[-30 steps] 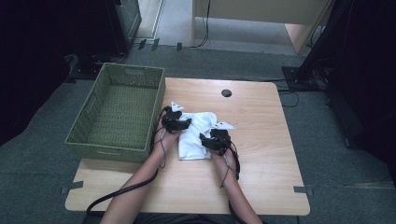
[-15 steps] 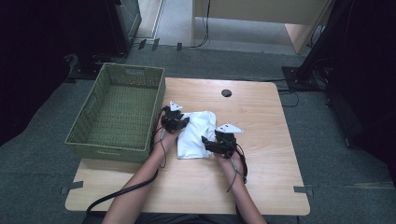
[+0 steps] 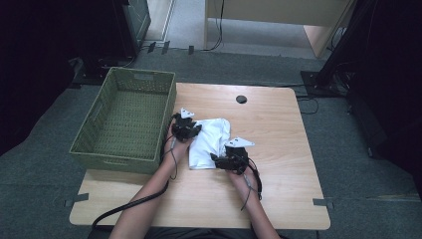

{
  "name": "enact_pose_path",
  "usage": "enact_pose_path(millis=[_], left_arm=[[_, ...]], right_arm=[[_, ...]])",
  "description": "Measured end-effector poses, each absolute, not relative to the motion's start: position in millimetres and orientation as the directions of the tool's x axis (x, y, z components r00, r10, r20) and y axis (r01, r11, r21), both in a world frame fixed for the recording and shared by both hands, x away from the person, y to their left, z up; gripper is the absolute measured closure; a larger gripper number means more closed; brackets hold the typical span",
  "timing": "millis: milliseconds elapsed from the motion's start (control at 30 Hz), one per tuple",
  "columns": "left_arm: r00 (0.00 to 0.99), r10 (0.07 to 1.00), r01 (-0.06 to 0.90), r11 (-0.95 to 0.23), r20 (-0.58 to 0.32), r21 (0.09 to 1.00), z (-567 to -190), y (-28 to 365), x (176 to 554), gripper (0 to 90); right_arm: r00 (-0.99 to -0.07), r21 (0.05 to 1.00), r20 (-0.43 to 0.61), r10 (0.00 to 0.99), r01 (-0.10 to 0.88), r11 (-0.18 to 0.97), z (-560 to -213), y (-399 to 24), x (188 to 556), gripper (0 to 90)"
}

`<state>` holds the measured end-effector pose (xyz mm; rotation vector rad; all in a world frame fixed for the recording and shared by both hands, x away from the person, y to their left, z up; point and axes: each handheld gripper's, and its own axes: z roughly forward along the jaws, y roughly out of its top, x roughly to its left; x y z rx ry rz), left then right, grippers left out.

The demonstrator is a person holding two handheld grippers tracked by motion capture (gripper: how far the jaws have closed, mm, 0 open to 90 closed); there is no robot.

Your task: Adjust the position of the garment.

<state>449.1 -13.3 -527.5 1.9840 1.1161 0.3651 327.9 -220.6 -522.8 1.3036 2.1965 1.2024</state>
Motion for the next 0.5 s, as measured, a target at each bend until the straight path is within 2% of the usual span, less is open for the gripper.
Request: enact_pose_path(millis=[333, 500], left_arm=[[0.567, 0.813, 0.579, -0.277, -0.134, 0.767, -527.5, -13.0, 449.3, 68.4], [0.562, 0.815, 0.582, -0.272, -0.137, 0.767, -527.6, -13.1, 449.2, 68.4]], right_arm=[[-0.565, 0.769, 0.102, 0.819, 0.567, 0.295, -530.6, -214.5, 329.5, 22.2], [-0.569, 0.766, 0.068, 0.82, 0.556, 0.323, -531.0, -210.4, 330.1, 22.6]])
